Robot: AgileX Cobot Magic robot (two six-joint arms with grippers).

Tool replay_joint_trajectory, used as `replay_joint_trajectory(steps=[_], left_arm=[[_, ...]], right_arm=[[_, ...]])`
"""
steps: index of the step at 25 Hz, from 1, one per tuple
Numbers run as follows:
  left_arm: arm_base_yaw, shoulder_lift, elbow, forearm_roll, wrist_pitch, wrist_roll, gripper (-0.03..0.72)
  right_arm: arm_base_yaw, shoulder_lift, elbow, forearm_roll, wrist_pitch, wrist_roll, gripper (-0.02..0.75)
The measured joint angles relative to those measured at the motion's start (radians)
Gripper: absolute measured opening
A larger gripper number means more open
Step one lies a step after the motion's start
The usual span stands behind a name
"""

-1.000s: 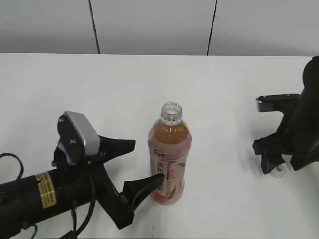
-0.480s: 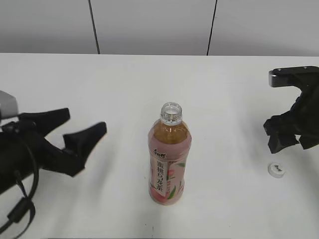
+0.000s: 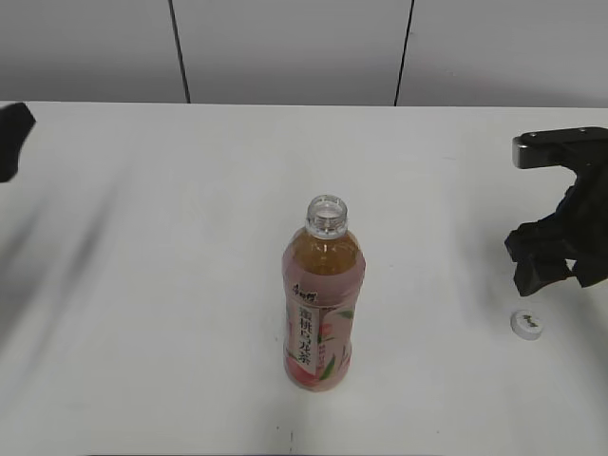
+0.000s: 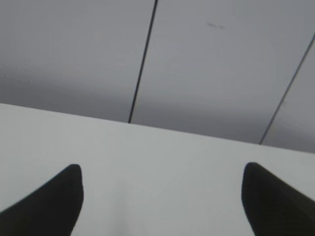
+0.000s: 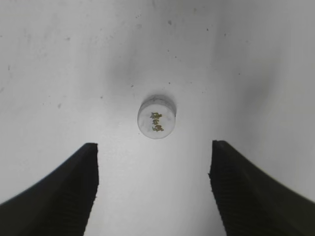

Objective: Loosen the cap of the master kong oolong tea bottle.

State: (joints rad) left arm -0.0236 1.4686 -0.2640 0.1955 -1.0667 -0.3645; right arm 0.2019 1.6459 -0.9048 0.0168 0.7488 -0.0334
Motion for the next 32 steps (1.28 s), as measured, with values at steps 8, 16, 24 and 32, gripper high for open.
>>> replay_joint_trajectory(steps=[8, 16, 24, 32], left_arm=[[0.048, -0.353, -0.189, 0.13, 0.653, -0.11, 0.582], [0.048, -0.819, -0.319, -0.01, 1.444, -0.06, 0.552], [0.048, -1.04, -0.344, -0.223, 1.944, 0.213, 0.55], [0.013, -1.249, -0.335, -0.102, 2.133, 0.243, 0.543]], right_arm=[[0.0, -0.003, 0.001, 0.001, 0.039, -0.001, 0.533], [0.0, -0.17, 0.074, 0.003, 0.132, -0.005, 0.533], [0.0, -0.463, 0.124, 0.004, 0.259, -0.005, 0.533], [0.0, -0.837, 0.192, 0.002, 0.366, 0.006, 0.533]])
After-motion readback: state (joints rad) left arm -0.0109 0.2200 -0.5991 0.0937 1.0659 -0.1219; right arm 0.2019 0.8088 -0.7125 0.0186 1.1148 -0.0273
